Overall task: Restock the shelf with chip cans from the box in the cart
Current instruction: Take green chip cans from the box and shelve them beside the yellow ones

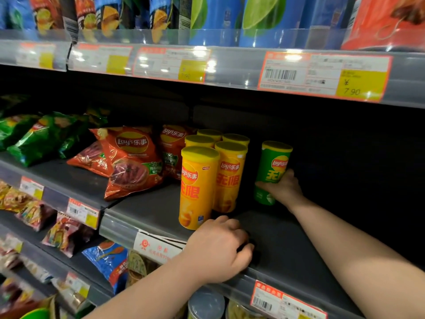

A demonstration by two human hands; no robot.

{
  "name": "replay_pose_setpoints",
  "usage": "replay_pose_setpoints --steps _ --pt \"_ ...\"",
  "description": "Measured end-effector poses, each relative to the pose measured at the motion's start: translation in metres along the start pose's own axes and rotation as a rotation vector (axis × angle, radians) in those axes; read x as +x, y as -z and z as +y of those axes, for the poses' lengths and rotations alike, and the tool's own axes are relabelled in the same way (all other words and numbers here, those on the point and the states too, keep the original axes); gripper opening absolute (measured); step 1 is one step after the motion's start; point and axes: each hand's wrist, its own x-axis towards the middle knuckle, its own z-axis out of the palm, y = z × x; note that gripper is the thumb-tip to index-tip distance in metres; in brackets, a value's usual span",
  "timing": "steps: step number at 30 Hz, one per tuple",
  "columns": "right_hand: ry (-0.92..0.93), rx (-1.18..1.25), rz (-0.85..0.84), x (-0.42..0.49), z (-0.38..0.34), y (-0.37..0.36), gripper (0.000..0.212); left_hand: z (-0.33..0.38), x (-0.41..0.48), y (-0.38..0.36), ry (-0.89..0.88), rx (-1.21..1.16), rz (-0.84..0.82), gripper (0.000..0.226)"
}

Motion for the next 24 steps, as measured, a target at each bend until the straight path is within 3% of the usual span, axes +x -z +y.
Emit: replay_pose_setpoints --steps 3,7,15,21,24 --pt "-0.035 -0.015 0.003 0.006 0.000 -0.001 0.095 0.000 0.000 -0.001 -0.004 -0.016 0.007 0.034" --pt "-0.001 0.011 -0.078 0.006 0.000 0.004 0.078 -0.002 0.000 -0.002 -0.012 -0.025 0.020 0.033" --pt "0.023 0.020 -0.045 0.001 0.000 0.000 0.072 -0.001 0.001 -0.003 -0.012 -0.012 0.017 0.034" --pt "0.001 -0.106 -0.061 -0.014 0.007 0.003 0.071 0.000 0.002 0.000 -0.019 0.003 0.010 0.035" --pt "0.014 -0.288 -0.046 -0.027 0.005 0.007 0.065 -0.001 0.003 -0.001 -0.019 0.022 0.023 0.037"
